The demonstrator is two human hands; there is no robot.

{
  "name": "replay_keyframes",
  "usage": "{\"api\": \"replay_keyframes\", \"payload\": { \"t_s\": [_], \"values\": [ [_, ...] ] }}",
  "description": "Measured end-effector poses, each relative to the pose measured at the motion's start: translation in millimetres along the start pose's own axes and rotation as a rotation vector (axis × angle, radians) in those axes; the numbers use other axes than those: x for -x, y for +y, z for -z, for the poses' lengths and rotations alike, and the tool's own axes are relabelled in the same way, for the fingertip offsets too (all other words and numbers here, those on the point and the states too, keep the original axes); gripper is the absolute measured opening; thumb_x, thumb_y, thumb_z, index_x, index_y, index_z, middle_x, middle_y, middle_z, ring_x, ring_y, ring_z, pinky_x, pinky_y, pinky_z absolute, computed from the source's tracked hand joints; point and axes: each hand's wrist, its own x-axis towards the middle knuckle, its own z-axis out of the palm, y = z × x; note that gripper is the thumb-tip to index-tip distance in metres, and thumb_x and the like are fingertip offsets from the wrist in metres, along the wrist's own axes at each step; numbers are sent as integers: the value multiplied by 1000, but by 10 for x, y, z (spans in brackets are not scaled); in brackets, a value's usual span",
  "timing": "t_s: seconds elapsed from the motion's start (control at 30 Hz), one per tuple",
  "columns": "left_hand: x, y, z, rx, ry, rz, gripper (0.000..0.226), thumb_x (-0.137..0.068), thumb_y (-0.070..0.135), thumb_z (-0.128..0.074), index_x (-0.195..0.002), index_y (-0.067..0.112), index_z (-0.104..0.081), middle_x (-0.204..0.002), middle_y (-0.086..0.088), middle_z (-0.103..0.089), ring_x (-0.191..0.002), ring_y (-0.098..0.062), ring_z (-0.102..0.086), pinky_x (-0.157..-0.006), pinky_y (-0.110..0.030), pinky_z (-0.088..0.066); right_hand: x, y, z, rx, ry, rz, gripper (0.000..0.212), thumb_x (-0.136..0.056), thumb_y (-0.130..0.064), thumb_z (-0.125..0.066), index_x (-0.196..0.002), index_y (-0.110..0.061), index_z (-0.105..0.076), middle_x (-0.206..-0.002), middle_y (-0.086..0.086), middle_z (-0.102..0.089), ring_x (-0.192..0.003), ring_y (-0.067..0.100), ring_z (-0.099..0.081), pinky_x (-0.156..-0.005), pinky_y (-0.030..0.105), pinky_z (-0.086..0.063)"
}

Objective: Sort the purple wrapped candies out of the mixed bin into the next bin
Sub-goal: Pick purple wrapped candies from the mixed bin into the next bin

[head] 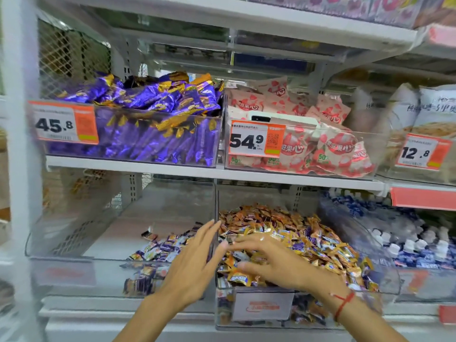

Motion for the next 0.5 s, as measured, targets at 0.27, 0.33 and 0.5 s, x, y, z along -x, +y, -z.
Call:
{"api": "replay_keyframes", "payload": {
  "t_s": [0.27,0.33,0.5],
  "values": [
    [-41,-47,9,-136,98,-72,54,-97,55,-28,-149,41,-20,-154,29,-16,-128,2,-41,-93,-20,-41,-303,443,117,482,-113,-108,47,-101,-45,-38,-147,-40,-30,-151,-5,-36,-135,20,-35,-107,37,-32],
    [-44,-28,33,-153,91,-74,54,-98,54,-29,-149,40,-21,-154,28,-17,-127,2,-44,-93,-20,-42,-262,604,226,553,-115,-217,47,-101,-47,-36,-147,-39,-31,-153,-2,-33,-137,22,-33,-108,39,-32],
    [-38,61,91,-174,73,-48,55,-99,52,-32,-151,39,-20,-156,26,-16,-113,-5,-57,-95,-21,-39,-169,739,462,518,-104,-355,46,-99,-50,-39,-142,-35,-43,-152,-1,-36,-137,22,-36,-108,42,-36]
  ]
}}
